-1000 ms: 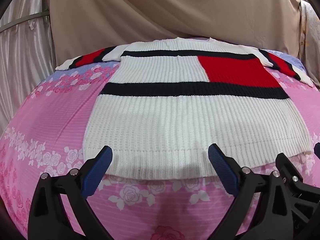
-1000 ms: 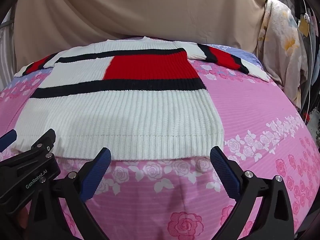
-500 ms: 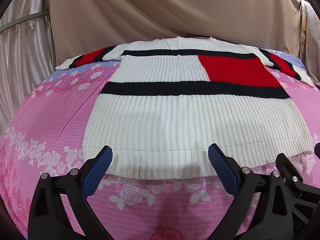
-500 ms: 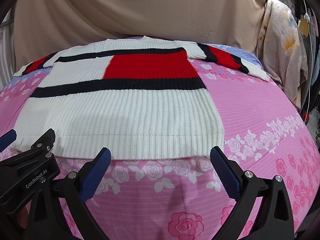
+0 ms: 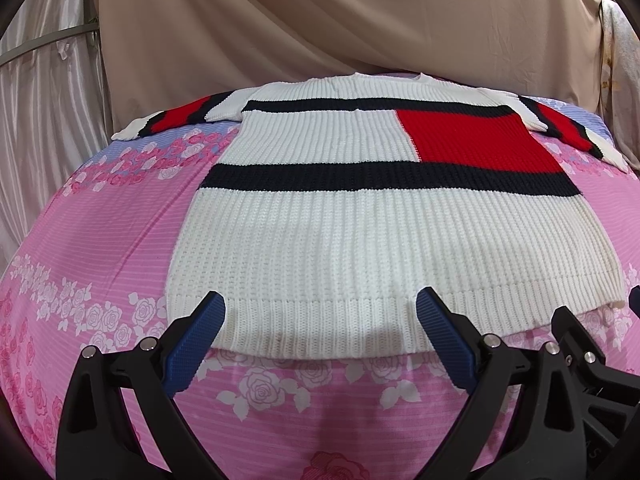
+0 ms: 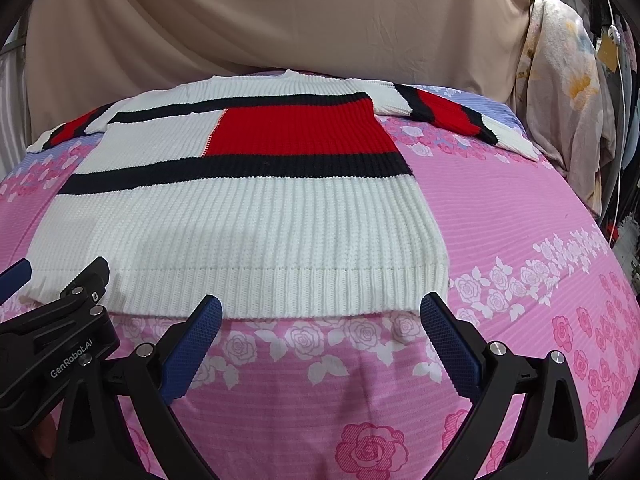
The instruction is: Fold small clothes
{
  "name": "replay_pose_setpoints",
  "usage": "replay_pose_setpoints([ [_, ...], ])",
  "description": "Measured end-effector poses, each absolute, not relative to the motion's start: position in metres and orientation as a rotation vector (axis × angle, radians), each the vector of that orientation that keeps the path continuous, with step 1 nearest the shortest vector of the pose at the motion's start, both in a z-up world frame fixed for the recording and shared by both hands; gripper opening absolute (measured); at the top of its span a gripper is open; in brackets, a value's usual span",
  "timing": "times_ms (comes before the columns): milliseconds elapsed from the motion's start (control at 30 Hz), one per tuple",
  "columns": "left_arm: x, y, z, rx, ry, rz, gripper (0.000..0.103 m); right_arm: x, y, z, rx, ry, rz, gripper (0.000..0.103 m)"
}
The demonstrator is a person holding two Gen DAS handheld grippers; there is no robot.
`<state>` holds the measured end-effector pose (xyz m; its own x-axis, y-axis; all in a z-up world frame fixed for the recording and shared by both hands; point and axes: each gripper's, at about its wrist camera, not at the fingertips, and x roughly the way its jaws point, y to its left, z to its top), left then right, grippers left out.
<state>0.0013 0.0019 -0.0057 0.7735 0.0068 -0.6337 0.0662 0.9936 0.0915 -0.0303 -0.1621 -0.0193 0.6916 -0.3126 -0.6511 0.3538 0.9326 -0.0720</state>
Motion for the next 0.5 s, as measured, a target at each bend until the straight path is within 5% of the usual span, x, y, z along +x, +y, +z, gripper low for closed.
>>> replay_pose_setpoints([
  [500, 0.0015, 0.0026, -0.0056, 0.113, 0.688, -0.033, 0.093, -0.0303, -0.1619, -0.0188, 0.060, 0.718, -0.373, 0.098],
])
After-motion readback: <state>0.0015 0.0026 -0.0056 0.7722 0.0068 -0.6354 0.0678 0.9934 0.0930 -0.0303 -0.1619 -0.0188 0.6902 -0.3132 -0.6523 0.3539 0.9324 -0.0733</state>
